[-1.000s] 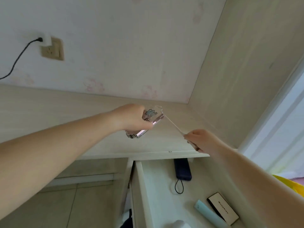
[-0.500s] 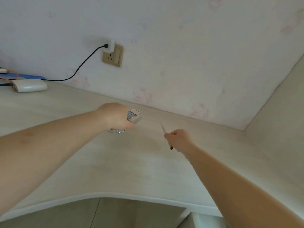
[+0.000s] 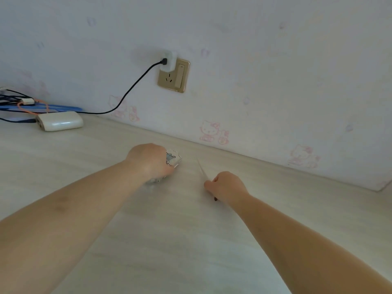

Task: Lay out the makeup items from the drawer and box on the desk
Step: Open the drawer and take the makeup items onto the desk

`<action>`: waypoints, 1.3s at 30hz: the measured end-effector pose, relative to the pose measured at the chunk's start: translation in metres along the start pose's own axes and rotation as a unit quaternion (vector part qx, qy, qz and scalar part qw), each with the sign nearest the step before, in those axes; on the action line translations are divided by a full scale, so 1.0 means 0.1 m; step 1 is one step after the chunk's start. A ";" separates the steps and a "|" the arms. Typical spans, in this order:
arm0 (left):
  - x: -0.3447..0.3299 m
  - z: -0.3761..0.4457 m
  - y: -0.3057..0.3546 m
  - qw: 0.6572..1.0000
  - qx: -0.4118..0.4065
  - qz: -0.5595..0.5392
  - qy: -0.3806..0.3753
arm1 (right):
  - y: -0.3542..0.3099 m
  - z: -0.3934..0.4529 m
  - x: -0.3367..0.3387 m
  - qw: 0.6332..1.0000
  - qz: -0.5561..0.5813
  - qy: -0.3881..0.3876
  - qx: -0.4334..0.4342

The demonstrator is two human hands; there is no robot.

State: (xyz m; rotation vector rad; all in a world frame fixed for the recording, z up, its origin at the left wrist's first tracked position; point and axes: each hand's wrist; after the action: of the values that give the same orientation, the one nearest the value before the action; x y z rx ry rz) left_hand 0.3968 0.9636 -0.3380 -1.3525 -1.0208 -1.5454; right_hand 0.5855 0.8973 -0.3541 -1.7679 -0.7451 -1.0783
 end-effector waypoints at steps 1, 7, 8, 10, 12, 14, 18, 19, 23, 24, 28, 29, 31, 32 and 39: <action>-0.02 0.02 -0.01 1.000 0.001 0.003 0.005 | -0.01 0.03 -0.02 1.000 -0.008 0.008 0.002; -0.06 0.04 -0.04 0.999 -0.001 0.022 0.026 | -0.09 0.16 -0.08 0.998 -0.049 0.017 0.020; -0.07 0.03 -0.02 0.999 -0.003 0.023 0.027 | -0.07 0.17 -0.08 0.998 -0.056 0.014 0.018; -0.09 0.01 0.01 0.999 0.000 0.024 0.024 | -0.05 0.19 -0.08 0.997 -0.067 0.015 0.018; -0.10 0.00 -0.01 1.000 0.011 0.019 0.018 | -0.08 0.19 -0.09 0.997 -0.068 0.021 0.027; -0.10 -0.01 -0.04 1.000 0.020 0.018 0.014 | -0.10 0.14 -0.09 0.998 -0.047 0.026 0.041; -0.02 -0.11 0.03 0.999 -0.004 -0.017 0.033 | 0.03 -0.09 -0.01 0.994 0.072 0.060 0.061; 0.02 -0.16 0.10 0.998 -0.021 -0.032 0.045 | 0.11 -0.18 0.03 0.990 0.097 0.075 0.067; 0.24 -0.34 0.48 0.990 -0.088 -0.077 0.079 | 0.47 -0.53 0.25 0.977 0.151 0.121 0.092; 0.29 -0.40 0.63 0.987 -0.109 -0.082 0.082 | 0.59 -0.64 0.32 0.975 0.156 0.132 0.092; 0.40 -0.73 1.27 0.971 -0.191 -0.105 0.095 | 1.10 -1.10 0.54 0.967 0.182 0.159 0.080; 0.41 -0.86 1.48 0.966 -0.217 -0.110 0.092 | 1.28 -1.26 0.60 0.967 0.180 0.166 0.073; 0.41 -1.09 1.85 0.952 -0.270 -0.117 0.089 | 1.60 -1.57 0.71 0.966 0.171 0.182 0.062; 0.41 -1.22 2.04 0.943 -0.297 -0.120 0.087 | 1.77 -1.73 0.76 0.966 0.162 0.194 0.058; 0.31 -2.22 3.29 0.858 -0.493 -0.144 0.001 | 3.01 -2.80 0.86 0.955 0.141 0.259 -0.033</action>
State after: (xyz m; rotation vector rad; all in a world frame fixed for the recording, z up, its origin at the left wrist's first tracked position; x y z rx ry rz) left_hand 0.6316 0.6437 -0.3089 -1.9004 -0.3833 -2.4731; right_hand 0.7739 0.5219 -0.3349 -1.4885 -0.1314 -1.2998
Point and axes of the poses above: each hand's wrist, its own z-axis towards the middle knuckle, its own x-axis out of the back of the hand, y = z × x, and after that the axes turned 2 degrees about -y, right-handed
